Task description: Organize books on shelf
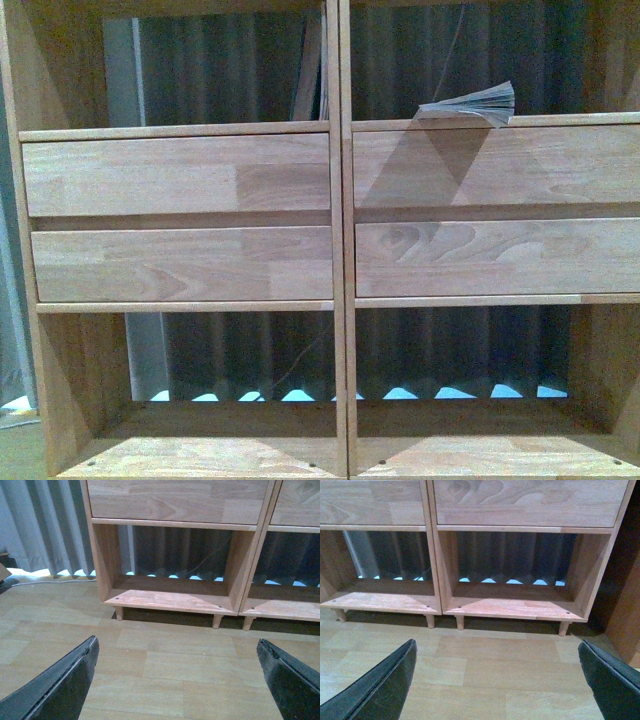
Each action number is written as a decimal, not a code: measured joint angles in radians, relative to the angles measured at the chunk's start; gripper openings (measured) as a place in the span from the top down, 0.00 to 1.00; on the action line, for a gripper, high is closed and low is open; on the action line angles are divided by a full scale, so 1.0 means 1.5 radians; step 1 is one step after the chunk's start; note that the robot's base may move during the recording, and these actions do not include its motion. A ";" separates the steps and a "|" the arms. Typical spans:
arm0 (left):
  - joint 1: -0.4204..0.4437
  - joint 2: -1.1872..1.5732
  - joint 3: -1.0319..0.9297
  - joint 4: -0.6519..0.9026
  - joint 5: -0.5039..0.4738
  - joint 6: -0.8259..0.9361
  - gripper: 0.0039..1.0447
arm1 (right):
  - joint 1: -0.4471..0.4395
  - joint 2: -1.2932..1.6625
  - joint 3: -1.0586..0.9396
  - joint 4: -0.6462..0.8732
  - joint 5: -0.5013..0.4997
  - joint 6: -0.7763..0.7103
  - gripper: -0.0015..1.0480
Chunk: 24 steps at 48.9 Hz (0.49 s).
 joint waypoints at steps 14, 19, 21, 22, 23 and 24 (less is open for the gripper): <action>0.000 0.000 0.000 0.000 0.000 0.000 0.07 | 0.000 0.000 0.000 0.000 0.000 0.000 0.07; 0.000 0.000 0.000 0.000 0.000 0.000 0.07 | 0.000 0.000 0.000 0.000 0.000 0.000 0.07; 0.000 0.000 0.000 0.000 0.000 0.000 0.07 | 0.000 0.000 0.000 0.000 0.000 0.000 0.07; 0.000 0.000 0.000 0.000 0.000 0.000 0.07 | 0.000 0.000 0.000 0.000 0.000 0.000 0.07; 0.000 0.000 0.000 0.000 0.000 0.000 0.07 | 0.000 0.000 0.000 0.000 0.000 0.000 0.07; 0.000 0.000 0.000 0.000 0.000 0.000 0.07 | 0.000 0.000 0.000 0.000 0.000 0.000 0.07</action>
